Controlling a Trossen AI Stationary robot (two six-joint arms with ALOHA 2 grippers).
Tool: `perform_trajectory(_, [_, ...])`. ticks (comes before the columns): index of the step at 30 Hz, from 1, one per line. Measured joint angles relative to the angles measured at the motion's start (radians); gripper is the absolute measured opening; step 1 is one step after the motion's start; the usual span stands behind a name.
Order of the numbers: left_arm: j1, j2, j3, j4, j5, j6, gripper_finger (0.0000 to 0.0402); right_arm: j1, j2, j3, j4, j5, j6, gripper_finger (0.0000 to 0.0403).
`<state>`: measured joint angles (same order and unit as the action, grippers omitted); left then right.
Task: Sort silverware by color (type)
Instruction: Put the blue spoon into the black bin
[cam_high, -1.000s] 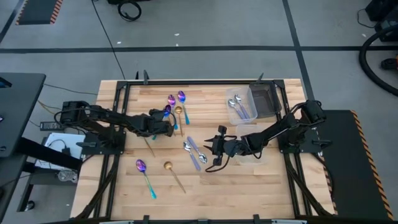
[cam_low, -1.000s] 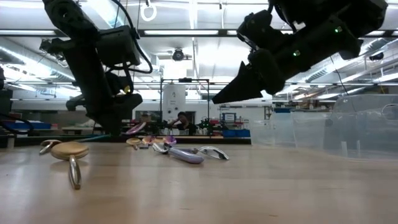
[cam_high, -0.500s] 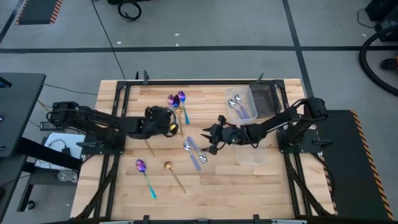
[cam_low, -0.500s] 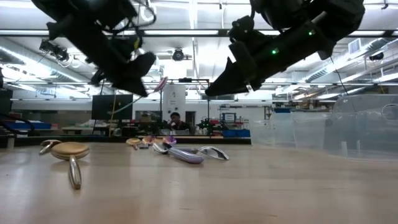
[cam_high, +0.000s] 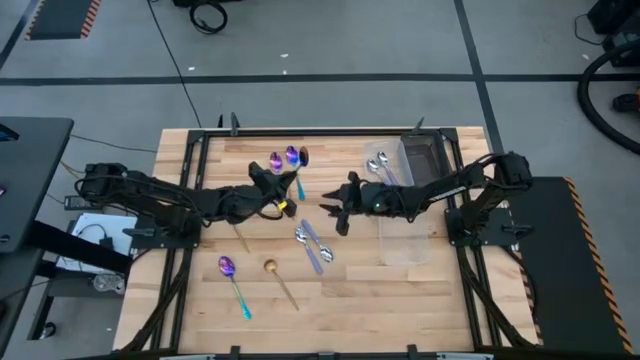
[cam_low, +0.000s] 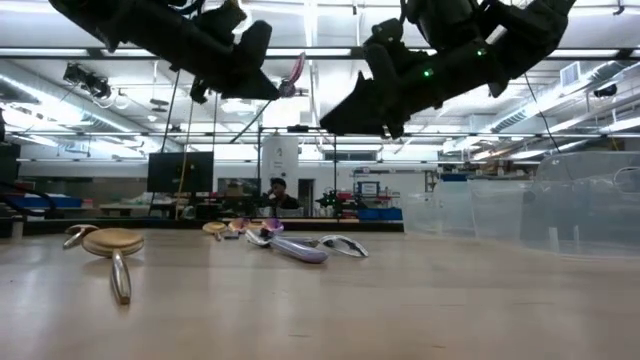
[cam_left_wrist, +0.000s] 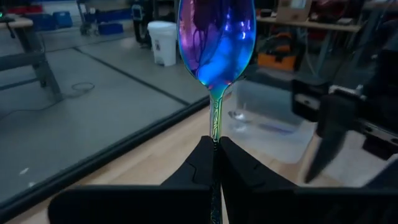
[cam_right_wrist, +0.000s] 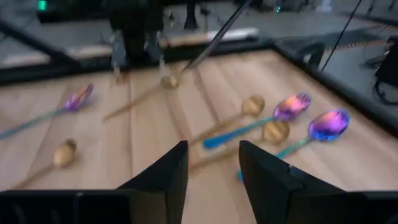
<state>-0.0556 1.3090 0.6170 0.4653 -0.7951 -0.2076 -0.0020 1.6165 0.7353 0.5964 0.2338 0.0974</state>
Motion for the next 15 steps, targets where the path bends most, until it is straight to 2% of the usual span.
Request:
perform_trajectory(6, [-0.004, 0.000, 0.000, 0.123, 0.047, 0.074, 0.0018, -0.009, -0.001, 0.000, 0.143, -0.064, -0.072, 0.0189])
perform_trajectory(12, [-0.001, 0.001, 0.000, 0.170, 0.093, 0.098, 0.0018, -0.038, -0.001, 0.000, 0.149, -0.096, -0.082, 0.0201])
perform_trajectory(15, [0.004, 0.016, 0.000, 0.200, 0.115, 0.115, 0.0018, -0.061, 0.000, 0.000, 0.172, -0.150, -0.082, 0.0201])
